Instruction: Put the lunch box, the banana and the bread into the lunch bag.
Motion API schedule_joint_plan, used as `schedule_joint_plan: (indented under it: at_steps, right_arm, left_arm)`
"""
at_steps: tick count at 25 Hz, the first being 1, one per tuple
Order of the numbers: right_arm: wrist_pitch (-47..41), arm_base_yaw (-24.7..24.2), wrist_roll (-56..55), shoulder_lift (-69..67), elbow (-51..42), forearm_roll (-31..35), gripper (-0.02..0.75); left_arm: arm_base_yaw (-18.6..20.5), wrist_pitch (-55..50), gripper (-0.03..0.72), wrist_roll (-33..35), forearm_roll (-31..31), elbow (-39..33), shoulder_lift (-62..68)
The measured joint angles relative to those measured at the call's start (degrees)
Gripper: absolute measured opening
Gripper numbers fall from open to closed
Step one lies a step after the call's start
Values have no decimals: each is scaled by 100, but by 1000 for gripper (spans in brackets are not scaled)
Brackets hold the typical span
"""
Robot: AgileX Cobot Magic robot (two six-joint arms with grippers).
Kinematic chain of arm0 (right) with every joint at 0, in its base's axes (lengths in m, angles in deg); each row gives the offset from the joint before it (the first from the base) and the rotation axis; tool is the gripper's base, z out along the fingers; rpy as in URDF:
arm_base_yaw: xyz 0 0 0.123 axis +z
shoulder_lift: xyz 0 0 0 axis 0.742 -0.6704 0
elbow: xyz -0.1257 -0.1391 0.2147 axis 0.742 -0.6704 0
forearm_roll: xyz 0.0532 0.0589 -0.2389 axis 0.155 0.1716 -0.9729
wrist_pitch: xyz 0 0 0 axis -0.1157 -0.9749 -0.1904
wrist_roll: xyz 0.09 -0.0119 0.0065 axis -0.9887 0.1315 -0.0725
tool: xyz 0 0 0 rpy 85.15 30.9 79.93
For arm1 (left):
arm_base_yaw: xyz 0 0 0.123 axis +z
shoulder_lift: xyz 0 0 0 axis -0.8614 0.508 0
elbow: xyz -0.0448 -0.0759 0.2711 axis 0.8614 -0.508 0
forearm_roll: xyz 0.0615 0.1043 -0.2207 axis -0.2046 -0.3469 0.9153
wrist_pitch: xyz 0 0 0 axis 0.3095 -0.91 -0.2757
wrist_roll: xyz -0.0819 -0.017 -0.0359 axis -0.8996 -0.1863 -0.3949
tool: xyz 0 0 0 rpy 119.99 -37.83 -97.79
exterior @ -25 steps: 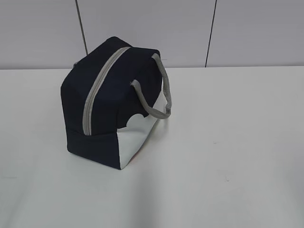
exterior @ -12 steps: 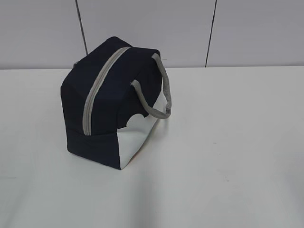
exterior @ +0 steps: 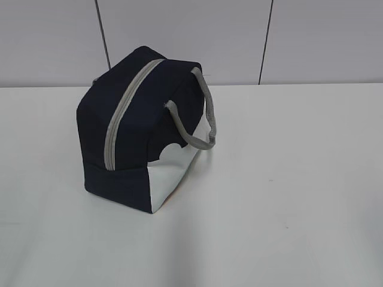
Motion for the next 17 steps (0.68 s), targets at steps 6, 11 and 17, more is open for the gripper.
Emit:
schedule_joint_plan:
  at_steps: [6, 11, 17]
  right_arm:
    - [0, 0, 0, 0, 0, 0, 425]
    - [0, 0, 0, 0, 0, 0, 425]
    - [0, 0, 0, 0, 0, 0, 425]
  left_arm:
    - [0, 0, 235, 0, 0, 0, 0]
    - [0, 0, 235, 0, 0, 0, 0]
    - [0, 0, 235, 0, 0, 0, 0]
